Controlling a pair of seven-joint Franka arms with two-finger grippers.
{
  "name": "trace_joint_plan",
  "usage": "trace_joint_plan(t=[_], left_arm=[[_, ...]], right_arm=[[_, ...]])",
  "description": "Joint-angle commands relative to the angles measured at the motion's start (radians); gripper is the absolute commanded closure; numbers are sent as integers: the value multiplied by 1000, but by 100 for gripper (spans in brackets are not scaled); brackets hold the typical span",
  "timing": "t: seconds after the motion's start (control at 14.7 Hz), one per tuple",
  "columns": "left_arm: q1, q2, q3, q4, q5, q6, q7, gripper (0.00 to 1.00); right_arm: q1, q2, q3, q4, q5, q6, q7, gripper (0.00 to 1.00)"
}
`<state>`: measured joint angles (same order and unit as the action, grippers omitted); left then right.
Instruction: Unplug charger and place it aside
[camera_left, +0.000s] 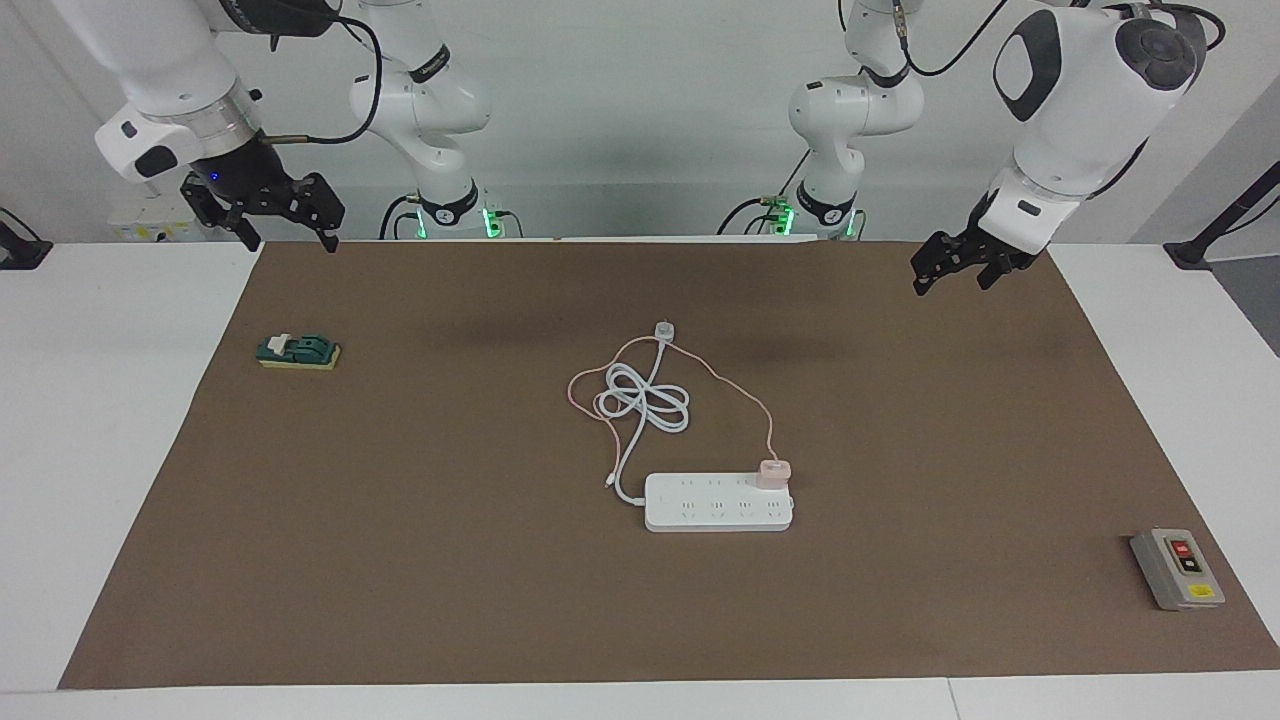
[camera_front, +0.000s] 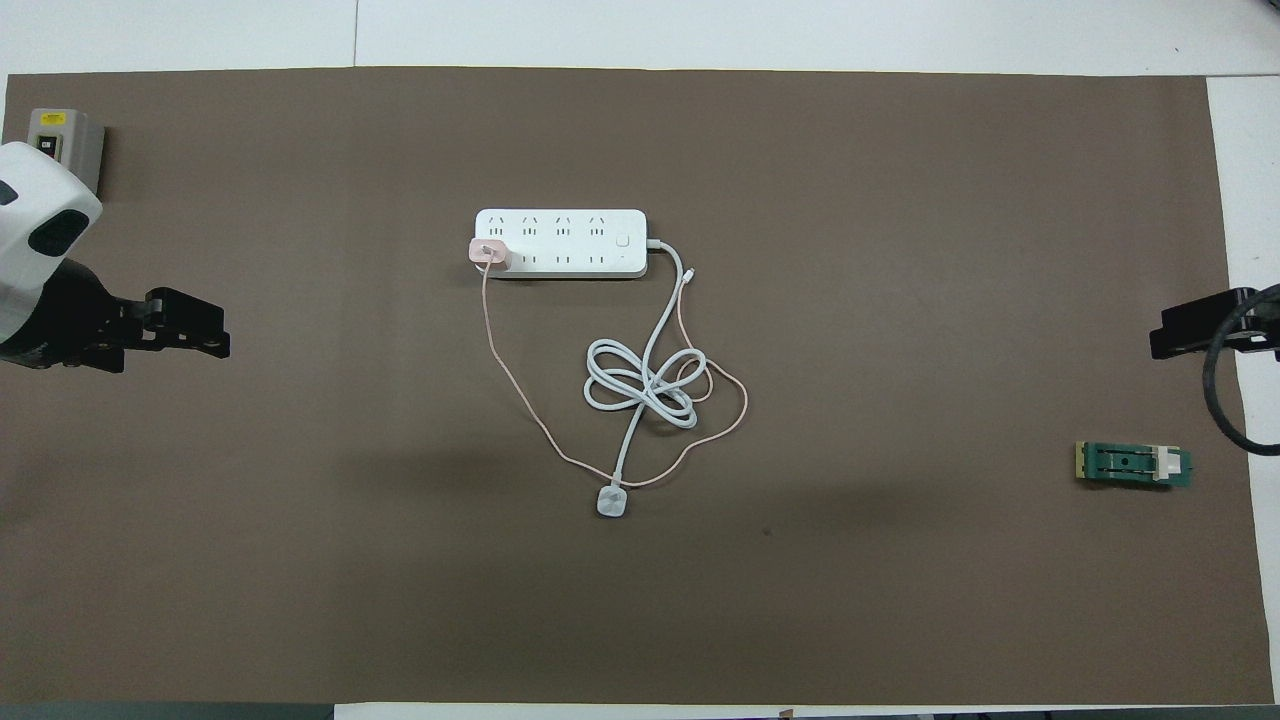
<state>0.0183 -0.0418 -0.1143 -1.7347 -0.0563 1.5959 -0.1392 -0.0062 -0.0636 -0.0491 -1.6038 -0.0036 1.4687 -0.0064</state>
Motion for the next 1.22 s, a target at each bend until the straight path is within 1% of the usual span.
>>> trace_joint_plan(t=[0.0, 0.48, 0.81, 0.88, 0.95, 1.15], left_arm=[[3, -9, 1, -5, -11, -4, -14, 0], [3, -7, 2, -3, -11, -1, -17, 0], [3, -10, 1, -19, -11, 61, -17, 0], [3, -10, 1, -19, -11, 67, -20, 0], [3, -10, -2, -23, -11, 82, -40, 0], [0, 11, -8, -26, -13, 127, -179, 0]], right_arm=[[-8, 4, 5, 2, -15, 12, -26, 0], [-9, 1, 5, -1, -13, 4, -17, 0], [-11, -8, 3, -19, -3, 7, -15, 0], [-6, -12, 5, -31, 4, 15, 5, 0], [0, -5, 5, -34, 16, 21, 76, 0], [17, 11, 12, -62, 103, 50, 299, 0]])
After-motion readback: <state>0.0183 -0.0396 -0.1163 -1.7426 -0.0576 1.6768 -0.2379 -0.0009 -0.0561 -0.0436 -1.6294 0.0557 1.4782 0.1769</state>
